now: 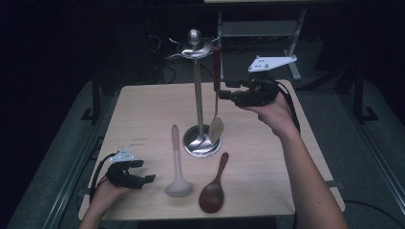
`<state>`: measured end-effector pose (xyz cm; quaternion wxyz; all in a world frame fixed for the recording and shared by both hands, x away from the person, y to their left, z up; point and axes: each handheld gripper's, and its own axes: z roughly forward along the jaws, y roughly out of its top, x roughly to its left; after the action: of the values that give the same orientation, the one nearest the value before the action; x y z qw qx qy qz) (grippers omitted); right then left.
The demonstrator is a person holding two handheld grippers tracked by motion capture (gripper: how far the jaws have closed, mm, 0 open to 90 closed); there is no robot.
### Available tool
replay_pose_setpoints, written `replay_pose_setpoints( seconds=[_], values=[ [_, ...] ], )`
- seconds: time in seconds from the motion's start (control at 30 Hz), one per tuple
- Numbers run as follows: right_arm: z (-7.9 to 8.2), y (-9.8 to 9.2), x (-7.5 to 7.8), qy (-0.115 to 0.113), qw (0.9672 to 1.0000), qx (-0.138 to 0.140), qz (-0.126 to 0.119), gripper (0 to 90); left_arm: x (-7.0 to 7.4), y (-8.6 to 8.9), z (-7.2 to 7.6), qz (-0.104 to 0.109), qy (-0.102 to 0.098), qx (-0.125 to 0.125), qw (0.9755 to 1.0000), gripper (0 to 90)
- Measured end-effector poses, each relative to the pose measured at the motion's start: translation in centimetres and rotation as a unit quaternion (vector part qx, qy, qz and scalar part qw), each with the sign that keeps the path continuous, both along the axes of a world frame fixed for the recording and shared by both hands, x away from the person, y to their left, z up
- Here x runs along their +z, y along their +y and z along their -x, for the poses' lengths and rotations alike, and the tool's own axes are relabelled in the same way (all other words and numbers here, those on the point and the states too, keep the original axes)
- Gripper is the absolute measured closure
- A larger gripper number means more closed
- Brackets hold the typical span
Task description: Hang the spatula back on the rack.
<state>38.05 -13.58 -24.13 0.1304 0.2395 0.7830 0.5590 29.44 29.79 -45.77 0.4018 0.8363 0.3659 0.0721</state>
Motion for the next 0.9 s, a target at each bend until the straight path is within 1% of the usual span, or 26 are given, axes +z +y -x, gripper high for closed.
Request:
replay_pose_setpoints(
  seconds=[0.07, 0.1, 0.17, 0.2, 0.23, 0.3, 0.33, 0.4, 0.43, 0.47, 0.5, 0.53, 0.57, 0.6, 0.63, 0.67, 0.7, 0.73, 0.77, 0.8, 0.83, 0.87, 0.9],
  values=[
    [0.3, -0.6, -0.5, 0.002, 1.0, -0.007, -0.002, 39.2, 0.0, 0.0, 0.0, -0.001, 0.001, -0.001, 1.0, 14.9],
    [0.6, -1.4, -1.0, 0.003, 0.9999, -0.014, -0.006, 35.7, 0.0, -0.1, 0.0, -0.002, 0.001, 0.0, 1.0, 14.9],
    [0.8, -1.6, -1.1, 0.003, 0.9998, -0.019, -0.006, 34.3, 0.0, -0.1, 0.0, -0.002, 0.001, 0.0, 1.0, 14.9],
    [1.1, -2.3, -1.6, 0.006, 0.9996, -0.028, -0.007, 31.2, 0.0, -0.1, 0.0, -0.002, 0.002, 0.0, 1.0, 15.0],
    [1.1, -2.3, -1.6, 0.006, 0.9996, -0.028, -0.007, 31.2, 0.0, -0.1, 0.0, -0.002, 0.002, 0.0, 1.0, 15.0],
    [1.4, -2.9, -2.3, 0.005, 0.9991, -0.04, -0.01, 28.0, 0.0, -0.2, 0.0, -0.002, 0.003, 0.001, 1.0, 15.0],
    [1.6, -3.1, -2.6, 0.01, 0.9989, -0.045, -0.009, 27.0, 0.0, -0.2, 0.0, -0.002, 0.003, 0.001, 1.0, 15.0],
    [1.9, -3.7, -3.4, 0.007, 0.9983, -0.057, -0.01, 25.4, 0.0, -0.1, 0.0, -0.004, 0.001, 0.0, 1.0, 15.0],
    [2.2, -4.2, -4.3, 0.012, 0.9976, -0.067, -0.01, 25.0, 0.1, -0.1, 0.1, -0.001, 0.003, 0.0, 1.0, 16.8],
    [2.2, -4.2, -4.3, 0.012, 0.9976, -0.067, -0.01, 25.0, 0.1, -0.2, 0.1, 0.004, 0.003, 0.001, 1.0, 16.8],
    [2.4, -4.7, -5.2, 0.016, 0.9969, -0.077, -0.01, 24.3, 0.5, -0.2, 0.2, 0.004, 0.008, 0.002, 1.0, 17.4],
    [2.4, -4.7, -5.2, 0.016, 0.9969, -0.077, -0.01, 24.3, 0.5, -0.2, 0.2, 0.004, 0.008, 0.002, 1.0, 18.9],
    [2.6, -5.0, -6.0, 0.019, 0.9965, -0.081, -0.009, 24.1, 0.8, -0.2, 0.2, 0.003, 0.009, 0.001, 1.0, 20.4],
    [2.6, -5.0, -6.0, 0.019, 0.9965, -0.081, -0.009, 24.1, 1.0, -0.2, 0.2, 0.004, 0.01, 0.003, 0.9999, 20.4],
    [2.7, -5.1, -6.3, 0.022, 0.9963, -0.083, -0.008, 23.8, 1.3, -0.2, 0.1, 0.006, 0.012, 0.005, 0.9999, 21.5],
    [2.9, -5.4, -7.4, 0.019, 0.9958, -0.089, -0.004, 23.2, 1.6, -0.3, 0.1, 0.01, 0.018, 0.007, 0.9998, 23.9],
    [2.9, -5.4, -7.4, 0.019, 0.9958, -0.089, -0.004, 23.2, 1.9, -0.3, 0.1, 0.008, 0.017, 0.004, 0.9998, 23.9],
    [3.1, -5.6, -8.6, 0.02, 0.9952, -0.095, 0.003, 22.6, 2.5, -0.5, 0.1, 0.015, 0.017, 0.005, 0.9997, 27.1],
    [3.1, -5.6, -8.6, 0.02, 0.9952, -0.095, 0.003, 22.6, 2.5, -0.5, 0.1, 0.015, 0.017, 0.005, 0.9997, 27.8],
    [3.2, -5.7, -9.3, 0.021, 0.9951, -0.096, 0.009, 22.0, 2.8, -0.6, 0.1, 0.015, 0.013, -0.001, 0.9998, 27.8],
    [3.2, -5.9, -10.4, 0.029, 0.9942, -0.098, 0.033, 20.2, 3.2, -0.6, 0.1, 0.013, 0.012, -0.007, 0.9998, 30.8],
    [3.2, -5.9, -10.4, 0.029, 0.9942, -0.098, 0.033, 20.2, 3.5, -0.7, 0.0, 0.015, 0.013, -0.011, 0.9998, 30.8],
    [3.4, -6.0, -11.0, 0.029, 0.9935, -0.101, 0.042, 20.0, 3.8, -0.9, 0.0, 0.02, 0.012, -0.011, 0.9997, 31.8]
  ],
)
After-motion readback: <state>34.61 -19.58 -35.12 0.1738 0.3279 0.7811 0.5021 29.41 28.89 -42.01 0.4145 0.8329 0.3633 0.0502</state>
